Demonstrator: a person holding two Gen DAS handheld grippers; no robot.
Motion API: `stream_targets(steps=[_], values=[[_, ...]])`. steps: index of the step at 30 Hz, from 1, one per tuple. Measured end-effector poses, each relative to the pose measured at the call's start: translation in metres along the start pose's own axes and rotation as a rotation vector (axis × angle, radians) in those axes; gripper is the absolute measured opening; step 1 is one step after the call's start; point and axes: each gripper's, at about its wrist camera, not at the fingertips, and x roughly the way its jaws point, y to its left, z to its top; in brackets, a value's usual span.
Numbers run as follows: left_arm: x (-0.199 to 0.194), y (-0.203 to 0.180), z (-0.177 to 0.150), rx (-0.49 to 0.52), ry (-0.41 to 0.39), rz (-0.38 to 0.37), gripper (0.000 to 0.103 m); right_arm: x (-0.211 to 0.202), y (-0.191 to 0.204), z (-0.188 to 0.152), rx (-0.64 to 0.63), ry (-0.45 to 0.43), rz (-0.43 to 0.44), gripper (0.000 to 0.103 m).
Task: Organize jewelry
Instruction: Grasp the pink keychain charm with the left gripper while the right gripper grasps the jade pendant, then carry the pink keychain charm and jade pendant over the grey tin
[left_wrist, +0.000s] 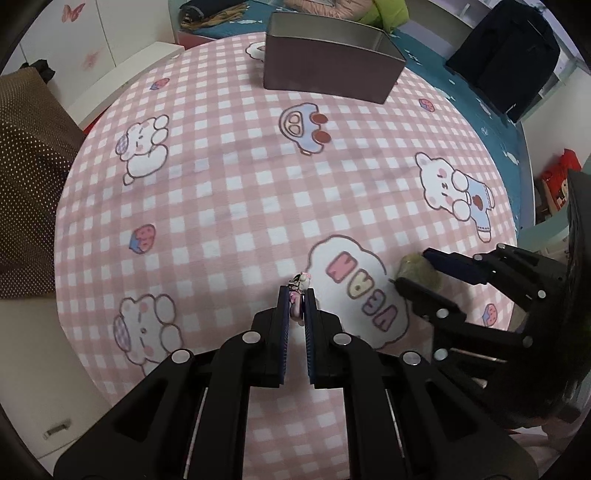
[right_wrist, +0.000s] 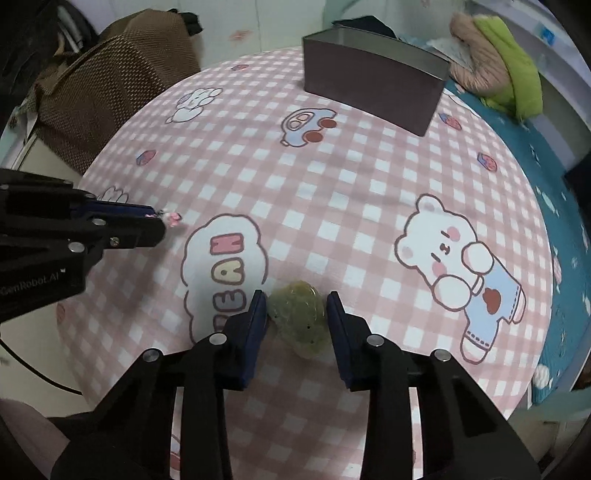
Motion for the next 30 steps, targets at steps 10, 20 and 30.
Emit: stream_targets(steps=[10, 20, 30], values=[[-0.010, 0.011, 0.024, 0.025, -0.040, -0.009, 0.008, -0.021, -0.010, 0.027, 0.047, -0.060, -0.033, 0.032], [-0.031, 0.012, 0.073, 0.060, -0.125, -0.049, 0.008, -0.046, -0.025, 0.077, 0.090, -0.164, -0.069, 0.032], [-0.036, 0.011, 0.142, 0.072, -0.217, -0.100, 0.008, -0.042, -0.056, 0.129, 0.162, -0.236, -0.085, 0.032]])
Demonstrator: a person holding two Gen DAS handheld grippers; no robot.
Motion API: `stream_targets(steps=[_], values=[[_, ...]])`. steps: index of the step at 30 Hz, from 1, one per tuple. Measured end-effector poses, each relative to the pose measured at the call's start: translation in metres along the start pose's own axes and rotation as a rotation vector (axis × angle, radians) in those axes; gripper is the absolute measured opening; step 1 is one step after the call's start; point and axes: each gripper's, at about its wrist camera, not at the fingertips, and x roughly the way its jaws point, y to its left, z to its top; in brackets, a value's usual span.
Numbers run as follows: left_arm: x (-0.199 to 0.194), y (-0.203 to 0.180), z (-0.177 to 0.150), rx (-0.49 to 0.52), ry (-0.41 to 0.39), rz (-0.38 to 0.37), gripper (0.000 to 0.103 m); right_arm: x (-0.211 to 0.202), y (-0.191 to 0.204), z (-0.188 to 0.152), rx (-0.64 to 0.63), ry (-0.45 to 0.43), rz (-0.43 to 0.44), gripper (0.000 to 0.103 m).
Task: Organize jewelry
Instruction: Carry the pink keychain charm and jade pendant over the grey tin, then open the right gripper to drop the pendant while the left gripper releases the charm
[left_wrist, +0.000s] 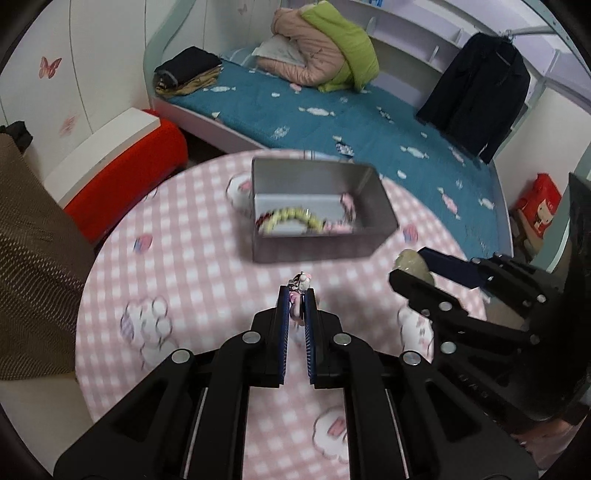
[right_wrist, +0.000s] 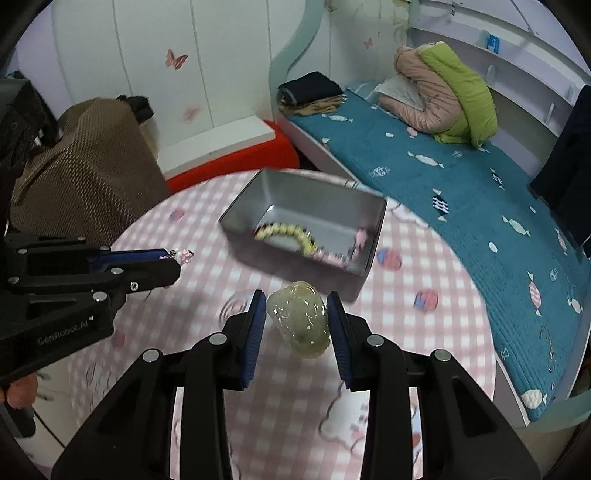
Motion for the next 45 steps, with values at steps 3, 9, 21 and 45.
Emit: stream_targets(steps=[3, 9, 21, 45], values=[[0.011, 0.001, 0.018, -0.010, -0.011, -0.015, 0.008, 0.010, -0.007, 0.014, 0.013, -0.012, -0.008, 0.032], [0.038, 0.004, 0.042, -0.040, -0.022, -0.035, 0.008, 0.031, -0.022, 0.038, 0.043, -0.026, -0.020, 0.032], [0.086, 0.012, 0.054, -0.093, 0.016, -0.032, 0.008, 0.083, -0.033, 0.065, 0.014, 0.034, -0.026, 0.032], [0.097, 0.005, 0.057, -0.068, 0.032, -0.014, 0.016, 0.062, -0.046, 0.066, 0.082, 0.048, -0.041, 0.060]])
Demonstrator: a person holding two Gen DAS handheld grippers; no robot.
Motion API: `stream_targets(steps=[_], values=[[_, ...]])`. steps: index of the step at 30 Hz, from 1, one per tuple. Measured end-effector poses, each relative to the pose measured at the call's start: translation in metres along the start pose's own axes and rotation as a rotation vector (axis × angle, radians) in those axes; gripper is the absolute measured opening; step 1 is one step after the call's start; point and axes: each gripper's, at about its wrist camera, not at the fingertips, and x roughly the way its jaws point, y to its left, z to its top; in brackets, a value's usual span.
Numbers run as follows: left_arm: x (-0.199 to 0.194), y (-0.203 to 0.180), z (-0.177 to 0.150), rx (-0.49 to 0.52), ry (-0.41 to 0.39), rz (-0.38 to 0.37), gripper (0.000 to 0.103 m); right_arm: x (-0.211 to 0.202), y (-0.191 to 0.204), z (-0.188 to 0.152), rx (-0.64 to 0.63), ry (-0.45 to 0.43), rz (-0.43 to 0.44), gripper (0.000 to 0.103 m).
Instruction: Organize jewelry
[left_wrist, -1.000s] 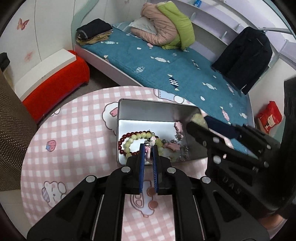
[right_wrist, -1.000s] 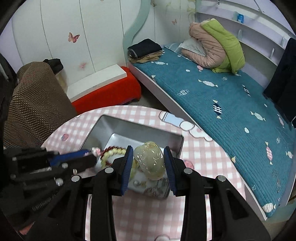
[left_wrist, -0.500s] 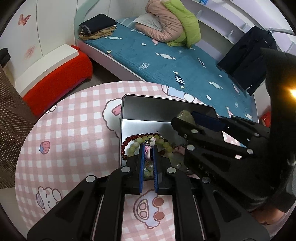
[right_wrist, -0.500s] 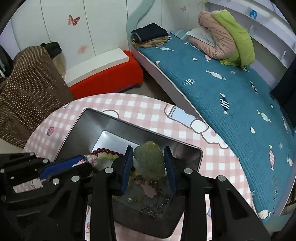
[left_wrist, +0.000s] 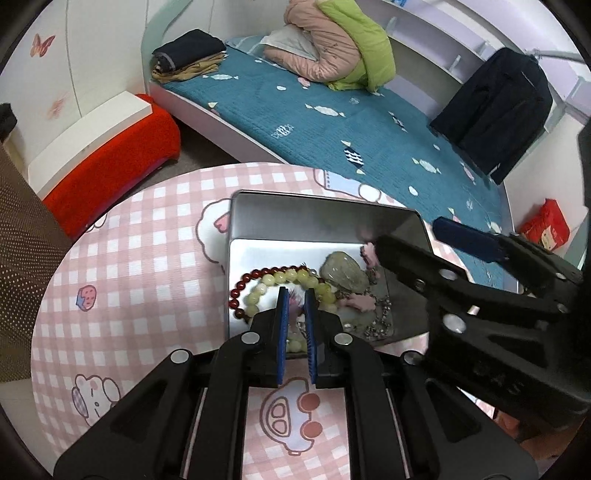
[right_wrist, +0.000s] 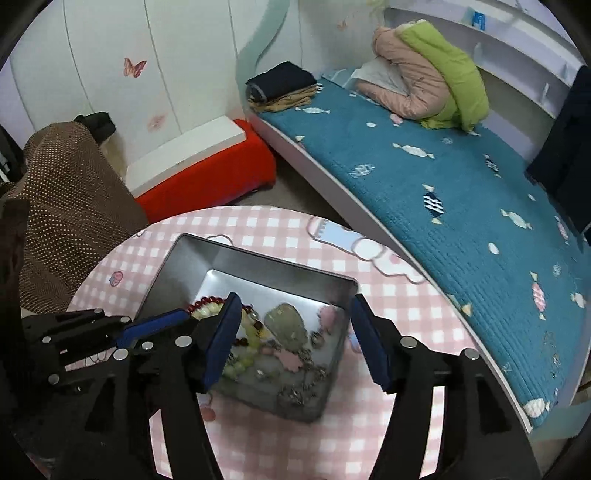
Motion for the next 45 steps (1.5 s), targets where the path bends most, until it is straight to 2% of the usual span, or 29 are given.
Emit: stream_targets(steps=[6, 13, 25, 27, 31, 36, 45], values=[[-0.004, -0.010, -0.002, 0.032, -0.004, 0.018, 0.030, -0.013, -0.012, -0.010, 0.057, -0.002, -0.013, 0.061], [-0.019, -0.012, -0.005, 0.028, -0.008, 0.033, 0.036, -0.028, -0.016, -0.014, 0.072, -0.019, -0.025, 0.061], [-0.068, -0.019, -0.021, 0.045, -0.052, 0.046, 0.050, -0.068, -0.007, -0.036, 0.092, -0.050, -0.043, 0.063], [-0.080, -0.023, -0.027, 0.056, -0.058, 0.062, 0.051, -0.077, -0.006, -0.039, 0.100, -0.060, -0.052, 0.069], [-0.100, -0.023, -0.038, 0.059, -0.074, 0.077, 0.066, -0.098, -0.004, -0.048, 0.122, -0.083, -0.037, 0.070], [-0.130, -0.034, -0.057, 0.062, -0.110, 0.111, 0.069, -0.122, 0.001, -0.062, 0.106, -0.092, -0.028, 0.070], [-0.191, -0.066, -0.104, 0.064, -0.170, 0.160, 0.073, -0.188, 0.006, -0.094, 0.117, -0.167, 0.003, 0.071]])
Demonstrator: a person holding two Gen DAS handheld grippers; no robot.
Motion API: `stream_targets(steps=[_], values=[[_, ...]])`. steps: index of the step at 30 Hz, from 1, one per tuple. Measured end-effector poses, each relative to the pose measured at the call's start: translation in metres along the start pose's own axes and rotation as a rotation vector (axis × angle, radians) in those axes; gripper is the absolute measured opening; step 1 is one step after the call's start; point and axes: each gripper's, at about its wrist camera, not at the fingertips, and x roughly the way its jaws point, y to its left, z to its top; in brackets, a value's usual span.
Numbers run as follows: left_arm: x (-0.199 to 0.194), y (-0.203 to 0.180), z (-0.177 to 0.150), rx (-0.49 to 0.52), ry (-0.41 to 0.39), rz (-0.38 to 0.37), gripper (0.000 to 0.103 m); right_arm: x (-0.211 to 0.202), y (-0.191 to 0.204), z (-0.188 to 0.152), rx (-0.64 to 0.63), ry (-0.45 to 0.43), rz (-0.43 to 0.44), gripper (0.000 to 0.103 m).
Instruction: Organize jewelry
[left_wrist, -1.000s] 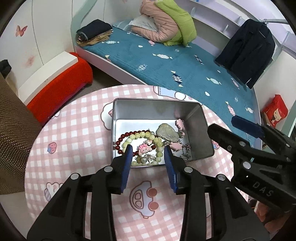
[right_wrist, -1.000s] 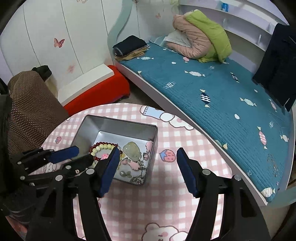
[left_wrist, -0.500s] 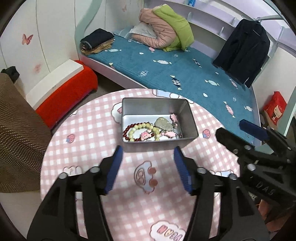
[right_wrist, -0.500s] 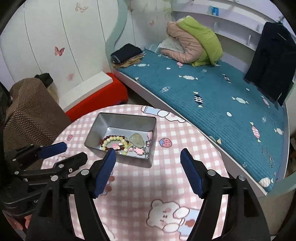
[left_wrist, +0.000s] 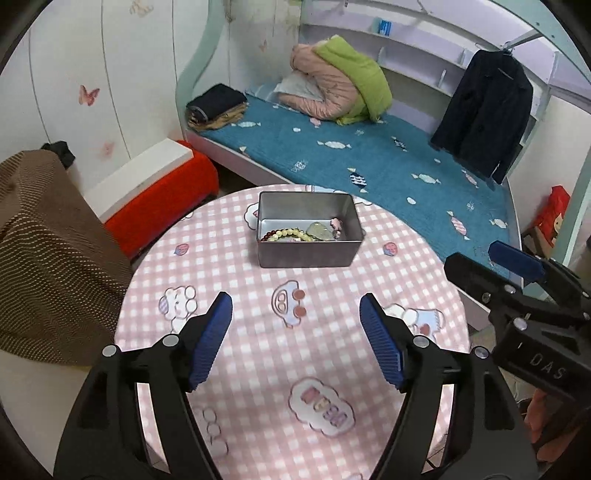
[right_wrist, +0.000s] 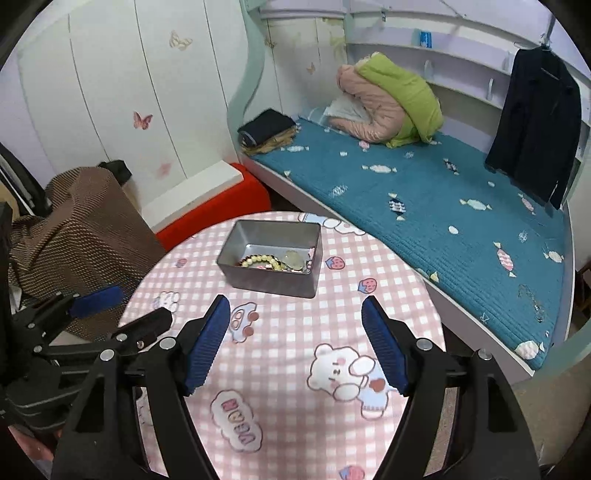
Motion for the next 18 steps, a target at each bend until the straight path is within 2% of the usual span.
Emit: stream_targets(steps=[1, 3, 12, 18], values=[[-0.006, -0.003, -0.001, 0.003, -0.007, 0.001, 0.076, -0.012, 0.001, -0.002, -0.001, -0.019, 0.001, 0.072], [-0.025, -0.011, -0.008, 0.010, -0.030, 0.001, 0.077, -0.030, 0.003, -0.006, -0.002, -0.046, -0.003, 0.081], [-0.106, -0.038, -0.025, 0.033, -0.180, 0.026, 0.077, -0.112, 0.013, -0.018, -0.033, -0.215, -0.032, 0.081], [-0.140, -0.039, -0.026, 0.013, -0.262, 0.047, 0.077, -0.148, 0.011, -0.021, -0.041, -0.321, -0.079, 0.081]])
